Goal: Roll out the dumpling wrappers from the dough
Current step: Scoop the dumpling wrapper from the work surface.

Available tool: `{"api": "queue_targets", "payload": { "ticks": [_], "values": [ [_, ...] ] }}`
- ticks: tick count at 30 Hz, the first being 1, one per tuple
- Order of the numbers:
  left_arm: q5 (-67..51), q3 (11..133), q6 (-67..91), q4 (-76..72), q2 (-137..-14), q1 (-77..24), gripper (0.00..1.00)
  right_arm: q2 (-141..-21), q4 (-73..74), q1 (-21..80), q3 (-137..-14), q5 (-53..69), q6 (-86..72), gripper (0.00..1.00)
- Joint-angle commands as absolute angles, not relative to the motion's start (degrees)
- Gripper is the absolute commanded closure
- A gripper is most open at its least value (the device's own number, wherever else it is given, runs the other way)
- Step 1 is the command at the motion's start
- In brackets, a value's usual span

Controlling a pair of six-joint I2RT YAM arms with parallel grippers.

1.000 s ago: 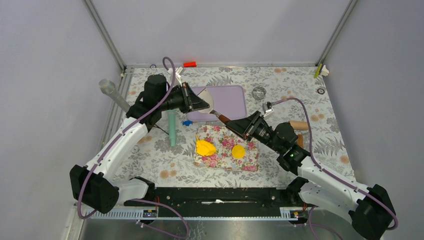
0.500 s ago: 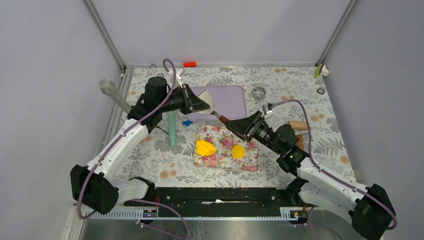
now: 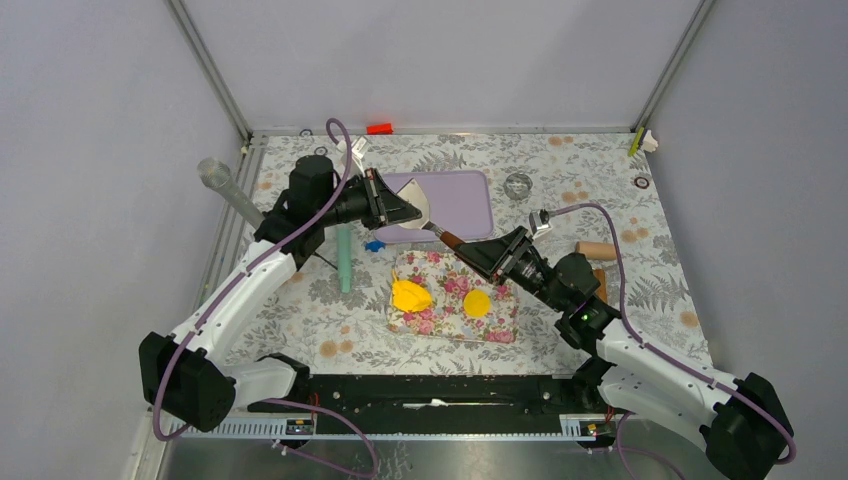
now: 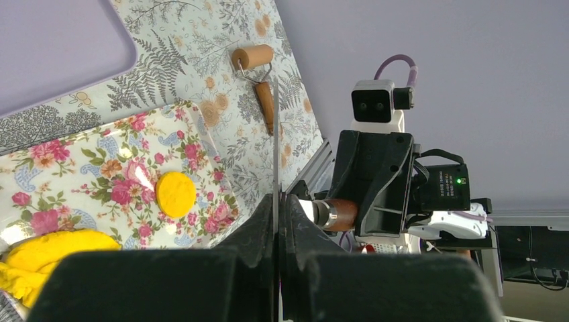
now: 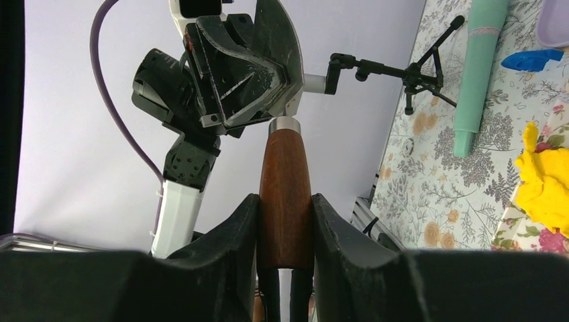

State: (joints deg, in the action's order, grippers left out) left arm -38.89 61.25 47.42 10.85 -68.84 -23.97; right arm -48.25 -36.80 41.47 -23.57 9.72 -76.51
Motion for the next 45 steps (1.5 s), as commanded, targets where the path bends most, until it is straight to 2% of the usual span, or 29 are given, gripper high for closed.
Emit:
{"api": "queue_targets", "payload": {
  "ticks": [1,2,6,8,12,16,20,26,30,36,45],
  "values": [
    [-38.7,60.4,43.7,11.7,-68.8,-24.3,1.0,-46.3,-45.9,41.4,-24.0,6.5,-78.0,1.0],
    [-39.0,60.5,43.7,11.7,-68.9,-24.3,0.98,-45.7,-44.5,41.3,-23.9,5.6,-78.2,1.0],
    [-36.9,62.4,42.1,15.7,-69.2,-24.3,0.44,-42.4,-33.7,41.4,-24.6,1.7,-77.2,1.0],
    [-34.8,64.0,42.1,18.1,-69.5,-23.8,0.26,-40.1,-24.4,41.1,-26.9,0.6,-74.3,1.0],
    [-34.8,68.0,41.7,21.4,-71.0,-22.6,0.14,-36.2,-2.4,38.6,-34.7,-2.0,-65.7,1.0],
    [-30.1,71.0,38.3,26.9,-70.8,-21.8,0.14,-40.1,20.9,29.9,-48.8,6.4,-51.7,1.0],
    [-29.3,71.2,35.5,29.2,-70.4,-20.9,0.13,-50.7,38.9,22.6,-64.1,15.3,-34.0,1.0],
    [-16.6,69.3,29.6,40.0,-72.8,-21.1,0.14,-62.5,60.9,21.6,-79.3,10.6,-21.3,1.0],
    [-12.5,61.9,30.9,38.0,-72.9,-21.7,0.14,-63.9,66.5,21.6,-78.6,5.2,-20.0,1.0],
    [-3.1,56.1,32.1,35.9,-72.9,-23.8,0.14,-63.0,69.6,21.6,-72.6,5.7,-20.0,1.0],
    [-0.8,44.6,39.4,31.0,-67.9,-29.7,0.2,-65.6,67.7,21.6,-68.6,6.5,-18.8,1.0]
  ]
}}
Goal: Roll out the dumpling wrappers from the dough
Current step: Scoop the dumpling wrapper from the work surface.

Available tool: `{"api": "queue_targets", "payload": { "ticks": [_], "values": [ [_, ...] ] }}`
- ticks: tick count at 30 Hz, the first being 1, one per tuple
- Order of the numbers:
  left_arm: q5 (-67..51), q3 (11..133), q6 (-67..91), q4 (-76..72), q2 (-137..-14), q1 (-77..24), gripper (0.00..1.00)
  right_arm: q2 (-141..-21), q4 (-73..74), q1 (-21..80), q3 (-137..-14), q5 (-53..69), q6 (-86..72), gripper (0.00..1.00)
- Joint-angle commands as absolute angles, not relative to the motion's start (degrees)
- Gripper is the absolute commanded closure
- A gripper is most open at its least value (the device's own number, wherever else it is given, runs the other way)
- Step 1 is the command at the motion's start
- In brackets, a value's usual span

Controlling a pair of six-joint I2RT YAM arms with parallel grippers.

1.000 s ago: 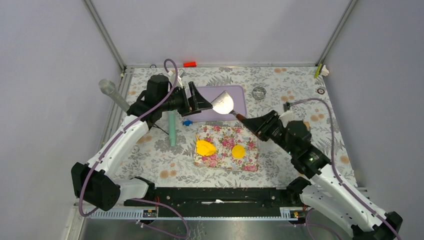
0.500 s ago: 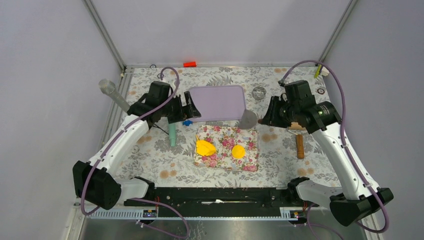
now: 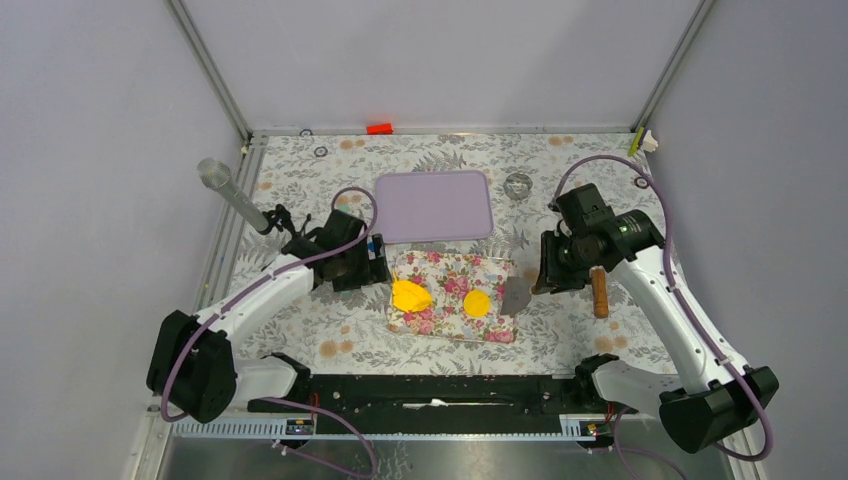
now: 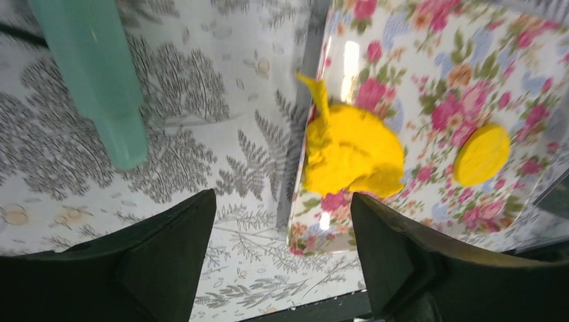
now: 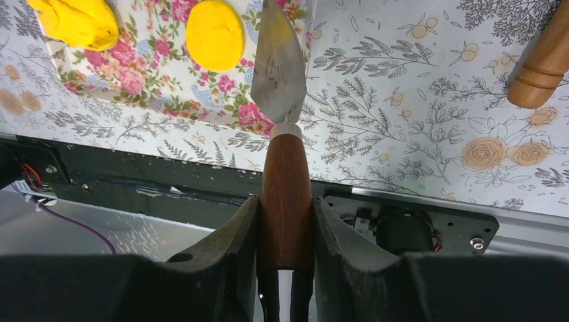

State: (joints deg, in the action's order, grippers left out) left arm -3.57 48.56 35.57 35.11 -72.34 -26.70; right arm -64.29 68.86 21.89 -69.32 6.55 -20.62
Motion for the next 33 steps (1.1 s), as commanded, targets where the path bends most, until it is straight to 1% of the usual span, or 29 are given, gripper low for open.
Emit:
{"api": "queue_targets", "payload": {
  "ticks": [1,6,10,17,22,27,33],
  "values": [
    [-0.9,43.5,39.7,30.5,-67.3,-30.6,0.21,-66.0,67.3,21.6,-68.3,6.1,-18.7,1.0],
    [-1.6,37.5,42.0,27.5,-64.8,-33.3,0.26,-67.1,64.8,21.1,-66.0,6.3,-18.3,1.0],
    [-4.7,33.1,42.0,23.4,-62.6,-33.7,0.33,-66.8,62.3,20.8,-63.1,7.4,-18.8,1.0],
    [-4.1,31.3,42.7,22.5,-64.0,-35.1,0.43,-68.1,59.7,17.7,-58.0,7.1,-19.6,1.0],
    [-3.4,30.2,43.8,20.2,-66.2,-36.7,0.45,-69.5,59.6,15.6,-57.8,9.2,-19.3,1.0],
    [-3.1,29.2,44.2,18.4,-67.9,-37.2,0.52,-70.4,58.9,15.1,-57.6,11.6,-18.9,1.0],
    [-2.8,29.1,44.2,18.3,-68.0,-37.4,0.56,-70.3,59.0,15.0,-58.6,12.0,-18.8,1.0]
  ]
}}
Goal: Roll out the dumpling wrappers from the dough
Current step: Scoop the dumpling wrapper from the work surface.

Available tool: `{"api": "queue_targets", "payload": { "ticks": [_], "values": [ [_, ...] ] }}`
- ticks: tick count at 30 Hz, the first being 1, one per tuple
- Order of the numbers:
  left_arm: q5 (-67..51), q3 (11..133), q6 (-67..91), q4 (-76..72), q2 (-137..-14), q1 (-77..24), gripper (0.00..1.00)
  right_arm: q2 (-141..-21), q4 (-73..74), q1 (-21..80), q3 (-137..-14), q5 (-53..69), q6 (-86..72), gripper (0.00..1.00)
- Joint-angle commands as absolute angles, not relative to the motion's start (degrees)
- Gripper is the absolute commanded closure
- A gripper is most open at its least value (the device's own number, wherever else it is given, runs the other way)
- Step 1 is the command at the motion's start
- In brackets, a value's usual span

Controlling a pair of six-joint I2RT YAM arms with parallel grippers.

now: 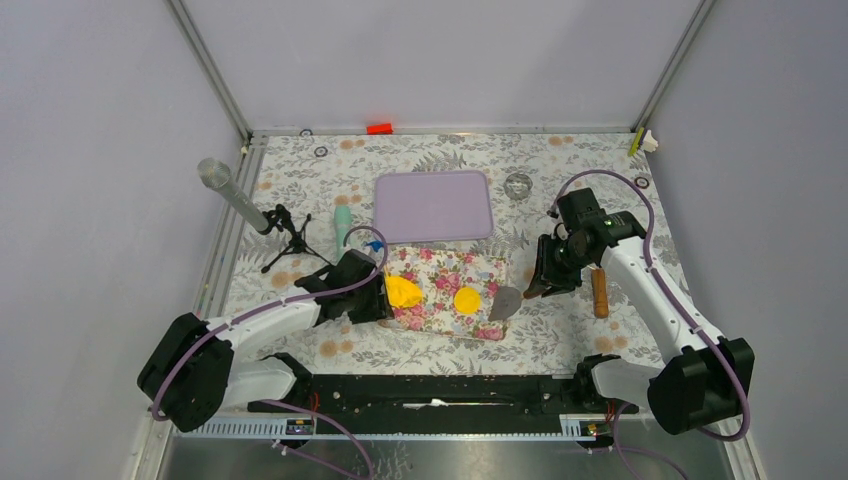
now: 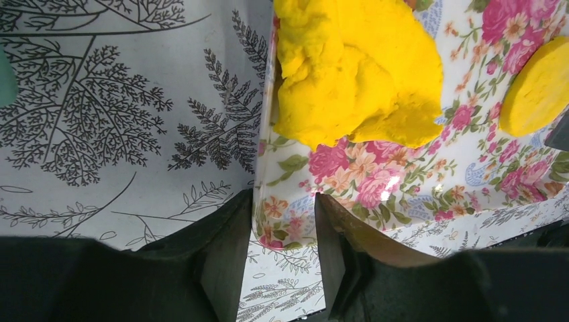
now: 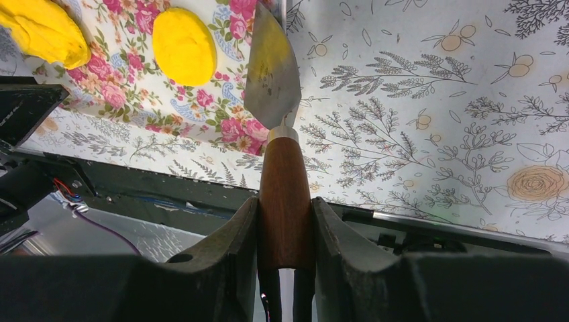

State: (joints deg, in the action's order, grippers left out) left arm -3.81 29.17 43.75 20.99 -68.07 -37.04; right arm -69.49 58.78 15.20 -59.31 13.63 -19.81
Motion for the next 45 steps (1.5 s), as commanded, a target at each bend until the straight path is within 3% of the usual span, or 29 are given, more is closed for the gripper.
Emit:
{"api": "queue_targets", "payload": {
  "ticks": [1,7,10,12,20,29,45],
  "values": [
    [-2.5,29.2,44.1,18.5,-67.9,-37.4,0.56,-69.9,59.1,15.1,-58.8,12.3,-18.8,1.0],
    [-1.6,29.5,44.0,18.9,-68.4,-37.4,0.69,-67.9,59.3,15.0,-59.3,14.1,-18.7,1.0],
    [-1.0,29.8,44.1,19.6,-68.7,-37.4,0.83,-67.0,59.3,15.0,-59.8,14.9,-18.8,1.0],
    [-0.8,30.2,44.2,20.3,-68.8,-37.4,1.0,-66.7,59.2,15.0,-60.2,15.4,-18.8,1.0],
    [-0.3,31.3,43.8,22.4,-68.4,-37.3,1.0,-64.4,57.3,15.0,-61.3,16.5,-19.4,1.0],
    [-0.2,31.0,42.7,22.7,-68.3,-37.4,1.0,-61.6,46.7,14.9,-51.2,17.3,-21.1,1.0],
    [-0.3,30.9,42.7,23.0,-68.0,-37.4,1.0,-64.1,51.9,14.1,-52.6,15.8,-23.3,1.0]
  ]
}}
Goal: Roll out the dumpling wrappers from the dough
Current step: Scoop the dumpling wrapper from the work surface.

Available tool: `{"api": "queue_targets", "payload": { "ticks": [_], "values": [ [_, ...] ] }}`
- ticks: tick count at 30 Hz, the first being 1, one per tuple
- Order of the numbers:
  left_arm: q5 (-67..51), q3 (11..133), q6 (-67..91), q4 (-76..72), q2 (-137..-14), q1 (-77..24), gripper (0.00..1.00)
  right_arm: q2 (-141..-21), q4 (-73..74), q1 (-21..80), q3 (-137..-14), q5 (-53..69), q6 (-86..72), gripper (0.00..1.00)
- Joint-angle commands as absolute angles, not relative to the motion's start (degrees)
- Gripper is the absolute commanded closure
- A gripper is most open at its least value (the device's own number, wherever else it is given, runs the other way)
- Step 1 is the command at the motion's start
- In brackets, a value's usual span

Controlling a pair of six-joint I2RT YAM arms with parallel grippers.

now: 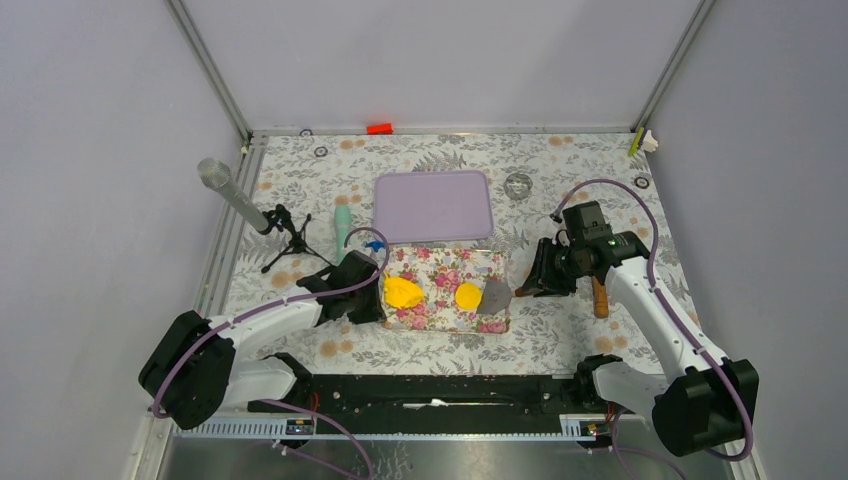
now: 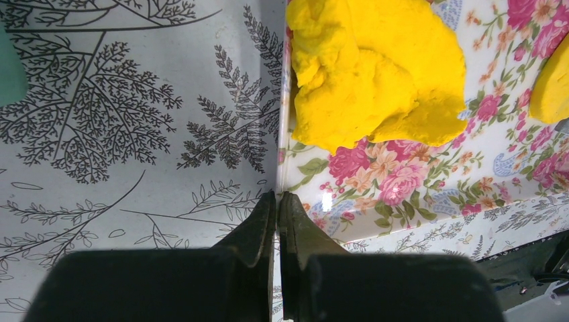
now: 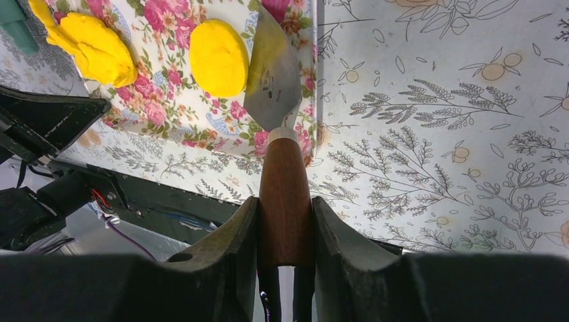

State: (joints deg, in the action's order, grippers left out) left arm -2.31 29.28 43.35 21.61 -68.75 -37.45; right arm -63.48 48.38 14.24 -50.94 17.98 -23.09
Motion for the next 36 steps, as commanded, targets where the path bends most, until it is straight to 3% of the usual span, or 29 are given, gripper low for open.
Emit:
{"api": "queue_targets", "payload": {
  "ticks": [1,23,36],
  "values": [
    [-0.2,30.9,42.7,23.0,-67.9,-37.4,1.0,-63.9,52.4,14.0,-52.6,15.7,-23.4,1.0],
    [-0.6,28.0,43.7,21.2,-66.7,-37.4,1.0,-58.4,51.8,14.0,-47.2,15.6,-30.9,1.0],
    [-1.5,29.2,42.9,20.9,-68.4,-37.4,1.0,-52.6,45.2,14.0,-37.9,16.1,-36.2,1.0]
  ]
}}
